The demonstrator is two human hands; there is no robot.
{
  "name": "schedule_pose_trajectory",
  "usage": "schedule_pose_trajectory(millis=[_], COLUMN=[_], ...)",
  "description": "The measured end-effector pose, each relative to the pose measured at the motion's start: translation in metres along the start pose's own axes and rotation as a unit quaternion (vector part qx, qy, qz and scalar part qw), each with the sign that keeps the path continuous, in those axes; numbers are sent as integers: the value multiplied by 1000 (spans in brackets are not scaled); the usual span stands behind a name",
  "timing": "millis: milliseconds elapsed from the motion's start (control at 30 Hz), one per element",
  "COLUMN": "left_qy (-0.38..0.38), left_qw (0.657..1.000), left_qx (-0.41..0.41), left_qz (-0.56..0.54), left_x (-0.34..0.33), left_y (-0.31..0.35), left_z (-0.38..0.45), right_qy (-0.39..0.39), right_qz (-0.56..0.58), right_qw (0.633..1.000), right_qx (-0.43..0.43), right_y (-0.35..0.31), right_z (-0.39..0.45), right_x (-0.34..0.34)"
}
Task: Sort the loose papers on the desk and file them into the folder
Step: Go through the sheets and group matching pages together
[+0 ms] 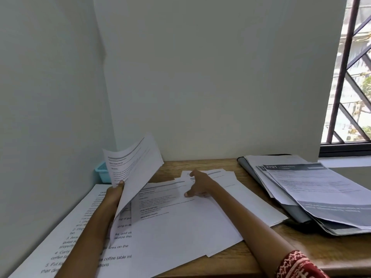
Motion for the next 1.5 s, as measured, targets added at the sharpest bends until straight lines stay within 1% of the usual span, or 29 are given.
schedule_pose_trajectory(millis=[67, 167, 200, 267, 367, 467, 533, 600, 667, 700, 800, 900, 967, 1033, 1100, 1167, 1233, 1267, 1400, 1500], left_qy=[-6, -22, -22, -14, -15, -17, -16, -19, -18, -20, -29, -30, -26, -28, -29, -28, -25, -24, -25, -24], left_qw=[1000, 1000, 999, 999, 999, 1000, 1000, 1000, 1000, 1000, 999, 999, 999, 999, 999, 999, 999, 999, 1000, 1000], left_qx=[-11, -1, 5, 7, 3, 2, 2, 2, 6, 6, 9, 10, 8, 8, 13, 16, 19, 20, 7, 1], left_qz=[-9, -16, -23, -36, -32, -16, -10, -8, -4, -5, -13, -19, -16, -19, -15, -16, -16, -16, -5, -3], left_x=[0, 1, 2, 3, 3, 3, 3, 2, 2, 2, 1, 2, 2, 3, 4, 4, 4, 4, 0, -1], left_y=[2, -12, -17, -12, -9, -12, -12, -12, -12, -11, -9, -9, -8, -9, -11, -13, -12, -10, 1, 3], left_z=[-1, 20, 28, 14, 9, 15, 16, 18, 17, 17, 16, 15, 13, 13, 15, 16, 11, 7, -13, -22], right_qy=[4, 38, 48, 60, 73, 86, 68, 20, -24, -33, -43, -30, -16, 9, 43, 52, 51, 53, 98, 126], right_qz=[18, -59, -72, -77, -30, 8, -14, -46, -41, -41, -85, -141, -136, -57, 69, 193, 314, 354, 415, 455], right_qw=[1000, 997, 996, 995, 996, 995, 997, 999, 999, 999, 995, 989, 989, 996, 993, 975, 945, 932, 904, 881], right_qx=[-9, -10, -12, -21, -40, -41, -26, -3, 10, 10, 14, 31, 49, 72, 91, 94, 82, 65, -13, -15], right_y=[2, 5, 6, 8, 16, 20, 18, 16, 21, 24, 28, 23, 18, 16, 17, 19, 24, 26, 43, 45], right_z=[-3, -5, -6, -7, -4, -2, -1, -2, 0, 0, 2, 2, -2, -5, -7, -9, -8, -8, -5, -5], right_x=[0, 1, 2, 4, 3, 2, 4, 5, 4, 3, 0, -1, 1, 3, 6, 8, 9, 11, 17, 20])
Point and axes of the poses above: each hand's wrist, its own z-axis towards the middle knuckle, its own x-axis out of the back of the hand, y = z × x, the point moved 5 cm from there along z, towards the middle knuckle, and after that the axes turned 1 degree about -y, right-handed, at the moved point
